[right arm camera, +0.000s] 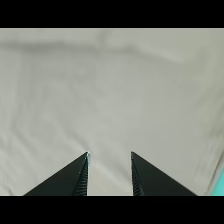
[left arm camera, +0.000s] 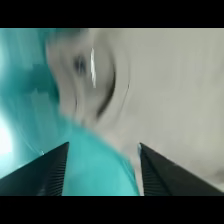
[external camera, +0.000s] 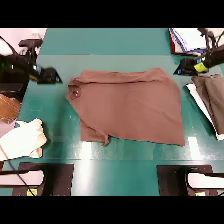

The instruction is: Fold the shirts.

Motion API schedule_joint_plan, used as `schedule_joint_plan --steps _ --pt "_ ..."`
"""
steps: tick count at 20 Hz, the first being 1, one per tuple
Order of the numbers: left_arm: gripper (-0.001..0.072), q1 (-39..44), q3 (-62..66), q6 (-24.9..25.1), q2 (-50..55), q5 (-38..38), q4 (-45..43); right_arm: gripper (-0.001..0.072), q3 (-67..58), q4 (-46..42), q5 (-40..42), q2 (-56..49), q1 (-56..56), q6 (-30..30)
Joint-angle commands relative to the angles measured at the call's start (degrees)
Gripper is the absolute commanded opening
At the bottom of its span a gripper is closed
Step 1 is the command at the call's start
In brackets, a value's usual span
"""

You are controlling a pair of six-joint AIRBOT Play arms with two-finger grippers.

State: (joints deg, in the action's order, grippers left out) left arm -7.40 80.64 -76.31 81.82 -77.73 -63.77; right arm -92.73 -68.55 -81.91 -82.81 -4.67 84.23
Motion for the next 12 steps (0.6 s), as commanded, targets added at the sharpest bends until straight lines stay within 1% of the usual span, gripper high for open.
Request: schedule_joint_plan --steps 1,3,5,8,9,11,12 --pt "0.05 -0.44 -21.9 1.7 -11.17 4.98 3.21 0.0307 9.25 1.25 3.39 7.37 -0.02 -0.35" --pt "0.05 -0.44 -32.24 3.96 -15.72 6.45 8.28 0.0307 12.63 2.97 5.9 10.19 0.39 -0.37" --pt "0.0499 -0.2 -38.95 4.87 -18.1 8.2 11.69 0.0307 14.82 4.42 7.45 12.02 0.35 -0.46" --pt "0.0499 5.03 -44.37 4.79 -18.43 12.11 11.74 0.0307 15.39 4.57 7.08 12.5 0.35 -0.76" --pt "0.0499 7.85 -45.77 4.66 -18.43 14.64 11.56 0.0308 15.37 4.59 6.78 12.5 0.35 -0.76" --pt "0.05 12.24 -47.69 1.4 -18.36 19.21 11.47 0.0307 15.37 4.59 6.69 12.5 0.35 -0.76" --pt "0.0499 13.86 -48.19 0.55 -18.29 20.57 11.47 0.0307 15.37 4.57 6.62 12.5 0.35 -0.76"
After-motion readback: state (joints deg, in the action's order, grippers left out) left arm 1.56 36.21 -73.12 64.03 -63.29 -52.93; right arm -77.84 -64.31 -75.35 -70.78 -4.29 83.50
